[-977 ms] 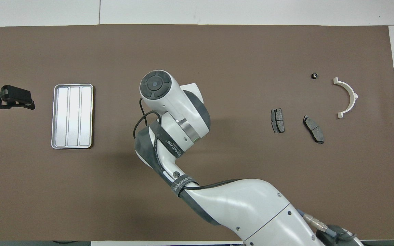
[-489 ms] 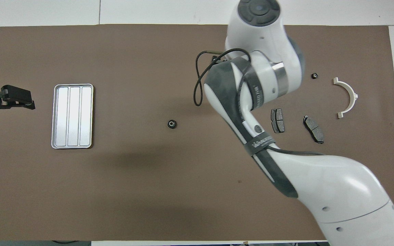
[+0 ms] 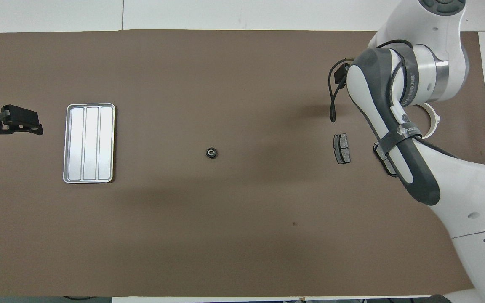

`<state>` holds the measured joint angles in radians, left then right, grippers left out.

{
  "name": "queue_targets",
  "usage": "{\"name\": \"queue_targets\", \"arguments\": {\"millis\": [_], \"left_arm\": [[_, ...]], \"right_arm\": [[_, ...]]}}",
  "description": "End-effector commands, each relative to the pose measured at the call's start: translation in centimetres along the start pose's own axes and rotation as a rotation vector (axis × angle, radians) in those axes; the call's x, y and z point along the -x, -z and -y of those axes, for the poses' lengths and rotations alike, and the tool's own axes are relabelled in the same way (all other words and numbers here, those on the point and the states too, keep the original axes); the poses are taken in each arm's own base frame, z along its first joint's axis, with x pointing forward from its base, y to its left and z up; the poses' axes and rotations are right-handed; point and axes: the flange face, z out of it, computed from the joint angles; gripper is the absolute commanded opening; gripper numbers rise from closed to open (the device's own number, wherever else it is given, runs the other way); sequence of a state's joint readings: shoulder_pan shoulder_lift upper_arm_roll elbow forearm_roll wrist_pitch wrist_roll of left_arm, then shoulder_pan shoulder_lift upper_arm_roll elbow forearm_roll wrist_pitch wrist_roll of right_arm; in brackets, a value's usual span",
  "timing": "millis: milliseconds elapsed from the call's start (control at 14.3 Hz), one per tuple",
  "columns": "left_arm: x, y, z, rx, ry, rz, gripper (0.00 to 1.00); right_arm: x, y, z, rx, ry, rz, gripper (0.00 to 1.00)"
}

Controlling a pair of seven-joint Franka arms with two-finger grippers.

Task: Pick bearing gear from pile to tray

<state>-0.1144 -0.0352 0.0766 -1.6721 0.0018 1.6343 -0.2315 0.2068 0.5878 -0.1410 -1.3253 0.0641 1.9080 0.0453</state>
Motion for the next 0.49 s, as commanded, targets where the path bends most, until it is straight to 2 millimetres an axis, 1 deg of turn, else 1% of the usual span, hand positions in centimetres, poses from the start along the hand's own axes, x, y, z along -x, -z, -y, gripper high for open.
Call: {"name": "queue_targets", "arguments": {"millis": [0,70,140,279,349,419], "left_arm": [[0.8,0.1,0.2,0.016,-0.004,0.009,1.0],[0.8,0.1,0.2,0.016,-0.004,0.009,1.0],[0.8,0.1,0.2,0.016,-0.004,0.009,1.0],[0.8,0.1,0.2,0.016,-0.004,0.009,1.0],[0.8,0.1,0.2,0.016,-0.004,0.009,1.0],[0.8,0.1,0.2,0.016,-0.004,0.009,1.0]], "right_arm": [[3.0,-2.3,-2.7,0.013,0.036,-0.069,1.0],[3.1,-3.0,-3.8,0.014,0.02,-0.079,1.0],[2.8,-3.6,-5.3,0.016,-0.004,-0.085,1.0],[2.5,-5.2,-7.9,0.023,-0.022,-0.09,1.0],[2.4,-6.0,-8.7,0.026,-0.021,-0.088,1.0],[2.3,-6.8,-9.0,0.028,-0.024,-0.091,1.0]]}}
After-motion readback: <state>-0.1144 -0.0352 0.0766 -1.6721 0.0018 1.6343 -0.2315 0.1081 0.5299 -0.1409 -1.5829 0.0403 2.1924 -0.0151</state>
